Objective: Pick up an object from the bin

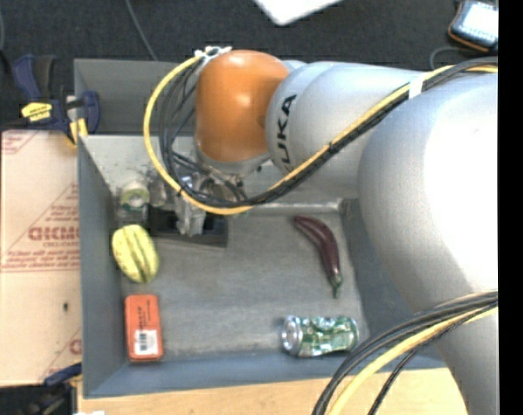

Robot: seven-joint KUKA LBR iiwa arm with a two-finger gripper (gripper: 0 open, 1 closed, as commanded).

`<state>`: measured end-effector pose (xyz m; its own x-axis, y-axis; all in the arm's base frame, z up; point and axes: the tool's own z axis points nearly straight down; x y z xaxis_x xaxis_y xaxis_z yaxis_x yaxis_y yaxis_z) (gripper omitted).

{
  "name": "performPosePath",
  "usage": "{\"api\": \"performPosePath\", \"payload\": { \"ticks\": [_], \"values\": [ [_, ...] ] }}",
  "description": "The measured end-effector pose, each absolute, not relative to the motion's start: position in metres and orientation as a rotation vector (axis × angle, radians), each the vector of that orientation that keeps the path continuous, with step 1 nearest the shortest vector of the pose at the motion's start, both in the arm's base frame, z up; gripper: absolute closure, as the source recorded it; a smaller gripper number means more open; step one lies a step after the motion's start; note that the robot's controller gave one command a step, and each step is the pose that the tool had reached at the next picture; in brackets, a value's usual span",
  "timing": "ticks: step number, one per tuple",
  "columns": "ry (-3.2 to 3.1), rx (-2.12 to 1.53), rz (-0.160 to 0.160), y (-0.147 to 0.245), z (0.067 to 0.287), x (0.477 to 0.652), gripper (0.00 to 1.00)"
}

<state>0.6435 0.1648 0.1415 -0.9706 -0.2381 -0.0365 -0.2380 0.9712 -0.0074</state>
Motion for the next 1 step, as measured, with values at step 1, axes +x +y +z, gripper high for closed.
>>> {"api": "performPosePath", "payload": {
  "ticks": [1],
  "values": [
    [3.022, -0.730, -0.010, 0.1698, 0.1592, 0.6426, 1.00]
  ]
}}
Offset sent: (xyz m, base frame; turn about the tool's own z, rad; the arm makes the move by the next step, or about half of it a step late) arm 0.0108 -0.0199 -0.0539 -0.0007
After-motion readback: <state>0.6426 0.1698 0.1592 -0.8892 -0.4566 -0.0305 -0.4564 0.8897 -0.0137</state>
